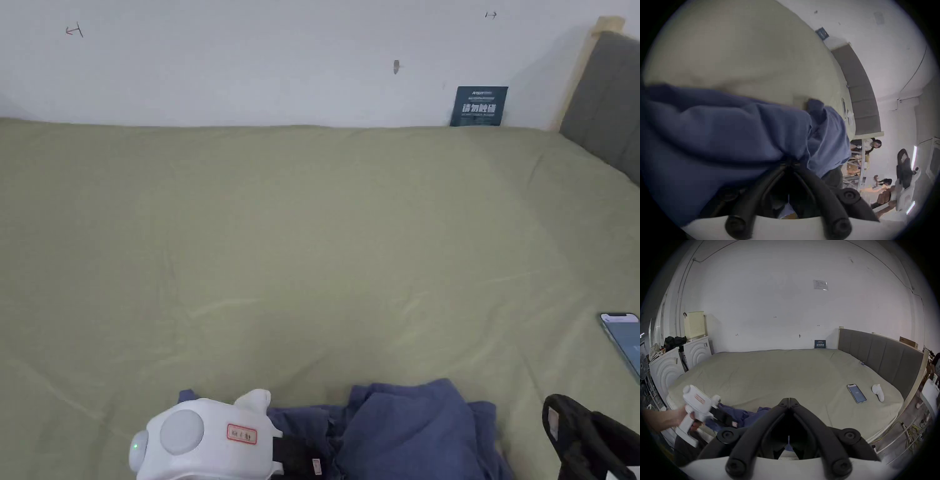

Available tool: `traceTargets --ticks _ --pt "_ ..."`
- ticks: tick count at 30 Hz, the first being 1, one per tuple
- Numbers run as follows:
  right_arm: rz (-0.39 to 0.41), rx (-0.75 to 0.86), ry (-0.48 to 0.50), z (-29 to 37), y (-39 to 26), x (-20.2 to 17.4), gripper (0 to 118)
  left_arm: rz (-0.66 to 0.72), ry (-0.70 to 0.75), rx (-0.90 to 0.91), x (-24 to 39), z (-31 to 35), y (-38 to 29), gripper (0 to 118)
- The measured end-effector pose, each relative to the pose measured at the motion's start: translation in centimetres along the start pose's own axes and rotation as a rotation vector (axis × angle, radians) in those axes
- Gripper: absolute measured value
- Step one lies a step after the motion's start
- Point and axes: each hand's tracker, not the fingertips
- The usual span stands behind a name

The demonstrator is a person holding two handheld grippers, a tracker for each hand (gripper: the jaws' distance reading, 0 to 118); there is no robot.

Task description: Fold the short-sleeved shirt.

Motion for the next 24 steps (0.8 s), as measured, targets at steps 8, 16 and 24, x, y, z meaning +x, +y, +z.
traceTargets --ticks 8,16,24 --pt "0.010 -0.010 0.006 -0.8 0.3 -0.8 0 -0.075 0.058 0.159 1.1 11.3 -0.2 0" --pt "0.040 0.025 0.059 -1.3 1.1 -3.2 0 0.002 0.249 0.239 -6.1 20.0 -1.2 0" --pt "0.051 0.006 0.077 -1.4 1.1 -4.2 0 0.093 -0.012 0.183 -9.0 16.5 -0.8 116"
